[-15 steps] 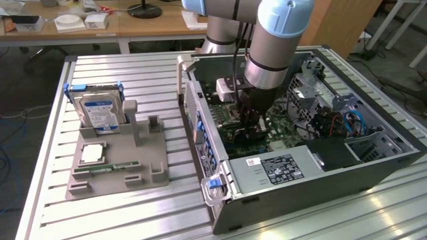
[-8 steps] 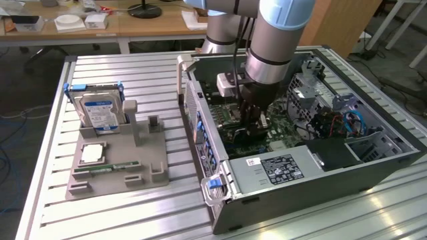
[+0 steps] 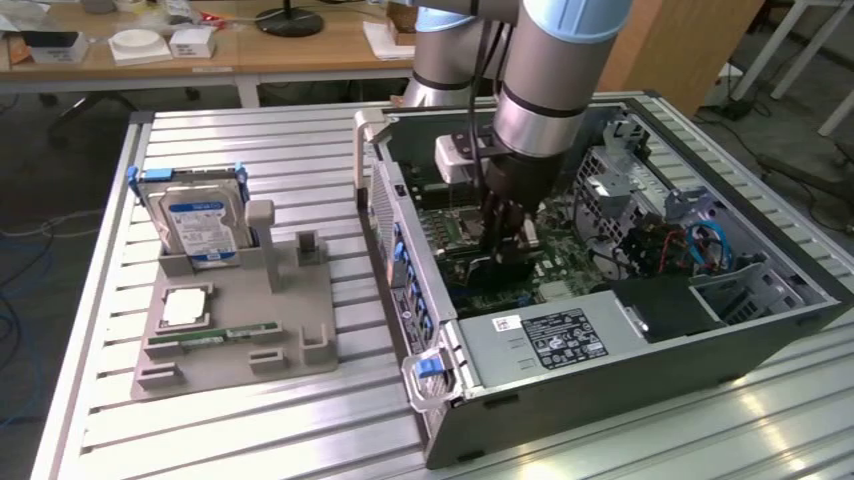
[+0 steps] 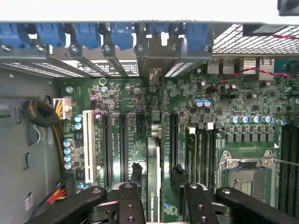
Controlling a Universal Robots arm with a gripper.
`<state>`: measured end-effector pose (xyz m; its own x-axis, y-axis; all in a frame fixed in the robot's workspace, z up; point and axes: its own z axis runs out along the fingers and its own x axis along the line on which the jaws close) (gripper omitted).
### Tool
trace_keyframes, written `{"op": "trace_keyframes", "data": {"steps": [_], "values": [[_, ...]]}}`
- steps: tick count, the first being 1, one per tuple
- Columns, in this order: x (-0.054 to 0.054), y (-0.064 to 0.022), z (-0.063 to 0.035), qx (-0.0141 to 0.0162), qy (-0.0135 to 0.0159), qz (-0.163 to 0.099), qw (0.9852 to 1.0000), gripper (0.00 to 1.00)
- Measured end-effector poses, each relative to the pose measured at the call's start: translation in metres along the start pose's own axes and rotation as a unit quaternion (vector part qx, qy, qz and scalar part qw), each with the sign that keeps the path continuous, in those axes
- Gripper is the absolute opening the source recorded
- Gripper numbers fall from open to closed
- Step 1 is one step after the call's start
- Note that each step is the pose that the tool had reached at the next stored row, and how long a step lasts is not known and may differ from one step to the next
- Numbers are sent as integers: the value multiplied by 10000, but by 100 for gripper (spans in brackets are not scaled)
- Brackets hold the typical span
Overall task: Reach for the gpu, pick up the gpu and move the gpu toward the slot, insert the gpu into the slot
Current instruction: 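Insert the gpu into the slot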
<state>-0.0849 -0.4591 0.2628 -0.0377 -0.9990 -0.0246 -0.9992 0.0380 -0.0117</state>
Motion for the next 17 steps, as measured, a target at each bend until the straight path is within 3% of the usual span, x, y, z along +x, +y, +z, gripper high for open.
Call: {"op": "trace_keyframes", "data": {"steps": [8,14,15,17], "values": [[-4,-1,-96,0,0,0,10000,39],[-4,-1,-100,0,0,0,10000,39],[-4,-1,-100,0,0,0,10000,38],[-4,-1,-100,0,0,0,10000,25]]}}
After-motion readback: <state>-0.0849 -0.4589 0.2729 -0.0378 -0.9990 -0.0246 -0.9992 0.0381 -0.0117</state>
